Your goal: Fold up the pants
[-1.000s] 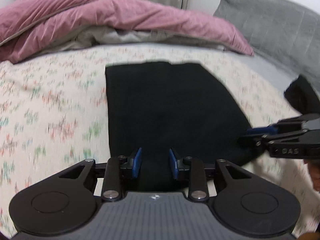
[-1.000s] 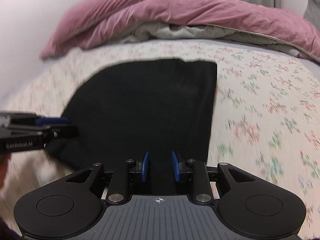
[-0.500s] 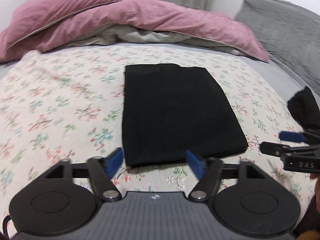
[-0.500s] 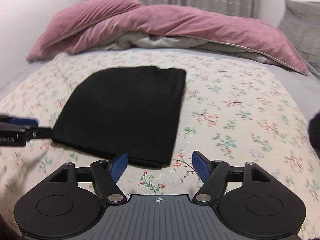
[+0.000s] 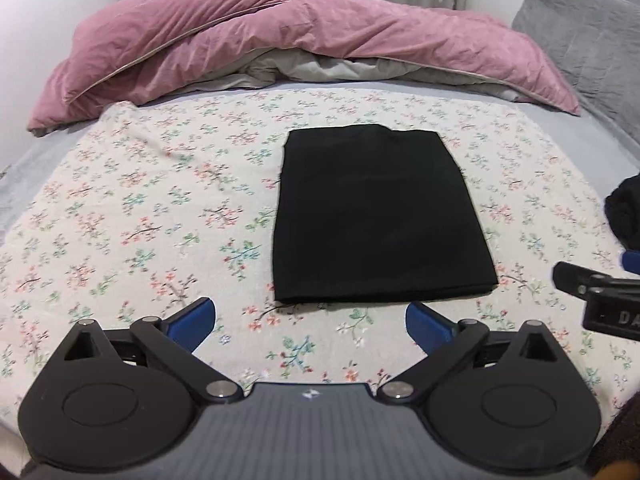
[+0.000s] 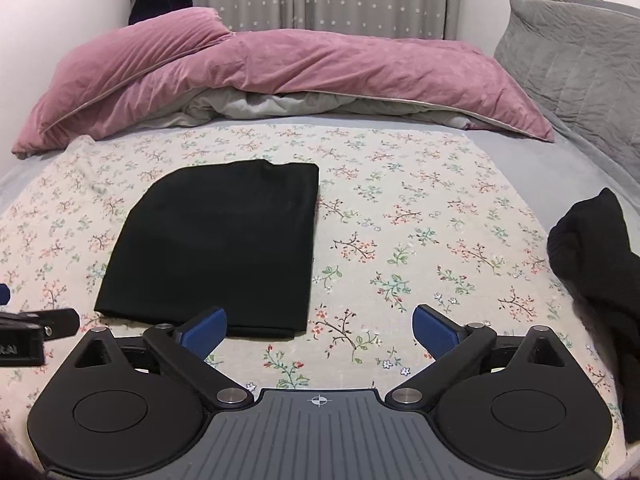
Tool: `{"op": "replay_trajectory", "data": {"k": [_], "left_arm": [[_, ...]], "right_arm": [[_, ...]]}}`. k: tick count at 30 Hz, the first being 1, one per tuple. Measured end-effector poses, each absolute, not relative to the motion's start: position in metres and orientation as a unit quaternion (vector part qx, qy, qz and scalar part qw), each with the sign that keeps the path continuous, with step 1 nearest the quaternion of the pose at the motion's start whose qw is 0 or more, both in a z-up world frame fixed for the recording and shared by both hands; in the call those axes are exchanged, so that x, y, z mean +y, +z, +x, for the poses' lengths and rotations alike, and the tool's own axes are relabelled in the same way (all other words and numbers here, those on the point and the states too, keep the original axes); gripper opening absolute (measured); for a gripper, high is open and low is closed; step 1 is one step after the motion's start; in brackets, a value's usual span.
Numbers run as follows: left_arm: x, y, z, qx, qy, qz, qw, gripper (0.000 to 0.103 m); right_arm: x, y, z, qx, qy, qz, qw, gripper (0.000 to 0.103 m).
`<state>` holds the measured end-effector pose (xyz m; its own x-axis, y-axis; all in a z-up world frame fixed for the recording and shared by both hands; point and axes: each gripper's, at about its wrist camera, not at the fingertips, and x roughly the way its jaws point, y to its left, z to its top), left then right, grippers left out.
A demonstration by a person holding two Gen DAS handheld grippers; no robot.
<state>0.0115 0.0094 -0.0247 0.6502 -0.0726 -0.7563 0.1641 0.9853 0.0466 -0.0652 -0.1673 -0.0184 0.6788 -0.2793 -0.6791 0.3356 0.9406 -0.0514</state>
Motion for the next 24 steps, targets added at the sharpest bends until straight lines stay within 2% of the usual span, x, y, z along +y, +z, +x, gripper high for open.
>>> {"op": "replay_trajectory", "data": {"k": [24], "left_arm": [[0.009,-0.025,0.007,0.429,-0.069,0.058,0.899,0.103]], "right_arm": [[-0.152,-0.019,-0.065,0.383,-0.158,0.025,0.91,0.101]]}}
